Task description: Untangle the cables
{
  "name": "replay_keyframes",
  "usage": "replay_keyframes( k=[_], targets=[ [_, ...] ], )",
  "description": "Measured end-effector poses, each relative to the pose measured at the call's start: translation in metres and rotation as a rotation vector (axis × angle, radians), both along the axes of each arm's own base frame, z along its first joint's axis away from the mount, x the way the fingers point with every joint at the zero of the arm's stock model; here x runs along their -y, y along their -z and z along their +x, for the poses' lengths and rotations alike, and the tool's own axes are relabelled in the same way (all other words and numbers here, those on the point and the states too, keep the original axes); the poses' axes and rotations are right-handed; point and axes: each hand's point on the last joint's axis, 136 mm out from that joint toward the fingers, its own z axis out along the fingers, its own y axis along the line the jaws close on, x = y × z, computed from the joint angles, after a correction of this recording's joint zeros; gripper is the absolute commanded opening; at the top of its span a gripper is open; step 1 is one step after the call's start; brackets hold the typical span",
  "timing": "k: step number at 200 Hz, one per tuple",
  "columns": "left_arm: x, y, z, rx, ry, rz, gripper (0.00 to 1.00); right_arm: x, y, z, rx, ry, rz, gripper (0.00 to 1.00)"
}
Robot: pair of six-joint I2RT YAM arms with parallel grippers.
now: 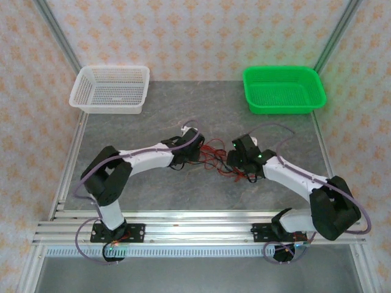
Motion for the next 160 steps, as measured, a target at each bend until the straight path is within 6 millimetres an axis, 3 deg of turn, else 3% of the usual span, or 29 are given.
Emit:
replay_keyframes(
  k=[29, 64, 89, 109, 131, 148, 160],
  targets=[
    [0.006, 0.016, 0.000, -0.025, -0.013, -0.012, 0.41, 0.009, 0.016, -0.014, -0.038, 0.028, -0.006, 0.60],
    [-0.006, 0.031, 0.003, -0.026, -0.103, 0.013, 0.43, 0.013, 0.033, -0.024, -0.089, 0.036, -0.014, 0.46],
    [-0.028, 0.037, 0.006, -0.005, -0.193, 0.004, 0.44, 0.010, 0.041, -0.024, -0.109, 0.034, -0.010, 0.21],
    [-0.058, 0.037, 0.007, 0.013, -0.279, -0.019, 0.44, 0.007, 0.045, -0.023, -0.113, 0.027, 0.001, 0.00],
    [-0.094, 0.036, 0.002, 0.014, -0.364, -0.026, 0.45, -0.001, 0.046, -0.018, -0.105, 0.012, 0.030, 0.00],
    [-0.109, 0.036, -0.003, 0.010, -0.394, -0.021, 0.45, -0.008, 0.044, -0.013, -0.098, 0.000, 0.049, 0.00],
    [-0.115, 0.036, -0.007, 0.008, -0.406, -0.012, 0.45, -0.011, 0.042, -0.008, -0.095, -0.006, 0.050, 0.11]
  ],
)
